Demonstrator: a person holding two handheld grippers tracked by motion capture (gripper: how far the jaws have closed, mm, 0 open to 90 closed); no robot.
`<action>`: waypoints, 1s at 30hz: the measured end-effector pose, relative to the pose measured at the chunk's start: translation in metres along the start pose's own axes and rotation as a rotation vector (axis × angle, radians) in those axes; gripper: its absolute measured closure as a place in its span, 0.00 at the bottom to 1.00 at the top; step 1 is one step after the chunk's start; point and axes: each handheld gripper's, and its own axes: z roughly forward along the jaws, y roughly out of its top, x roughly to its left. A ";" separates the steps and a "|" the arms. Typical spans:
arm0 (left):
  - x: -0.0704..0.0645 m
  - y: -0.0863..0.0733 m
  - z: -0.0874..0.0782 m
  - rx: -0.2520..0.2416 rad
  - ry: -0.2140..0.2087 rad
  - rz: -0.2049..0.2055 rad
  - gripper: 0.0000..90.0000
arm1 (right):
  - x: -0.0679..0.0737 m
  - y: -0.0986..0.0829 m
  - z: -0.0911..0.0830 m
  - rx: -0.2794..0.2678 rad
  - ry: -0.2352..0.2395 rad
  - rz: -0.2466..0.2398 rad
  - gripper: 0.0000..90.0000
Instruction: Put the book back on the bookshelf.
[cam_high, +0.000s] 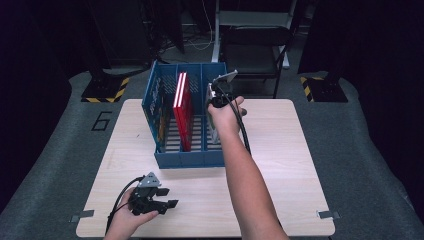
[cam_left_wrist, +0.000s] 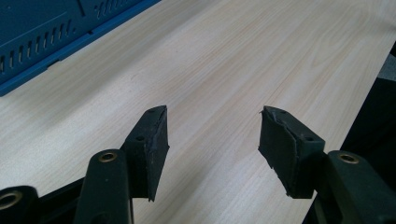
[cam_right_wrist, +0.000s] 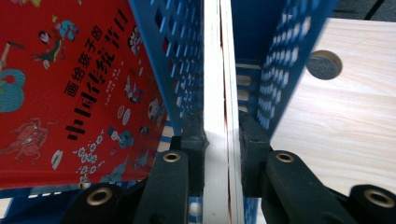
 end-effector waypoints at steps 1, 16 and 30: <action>0.000 0.000 0.001 -0.002 0.003 -0.003 0.47 | 0.001 -0.001 0.002 0.008 0.006 0.005 0.85; -0.003 -0.001 0.005 0.003 -0.008 0.010 0.47 | 0.001 -0.009 0.030 -0.032 -0.001 0.031 0.85; -0.002 -0.002 0.003 -0.003 0.002 0.020 0.47 | -0.001 -0.015 0.051 -0.062 0.004 0.115 0.85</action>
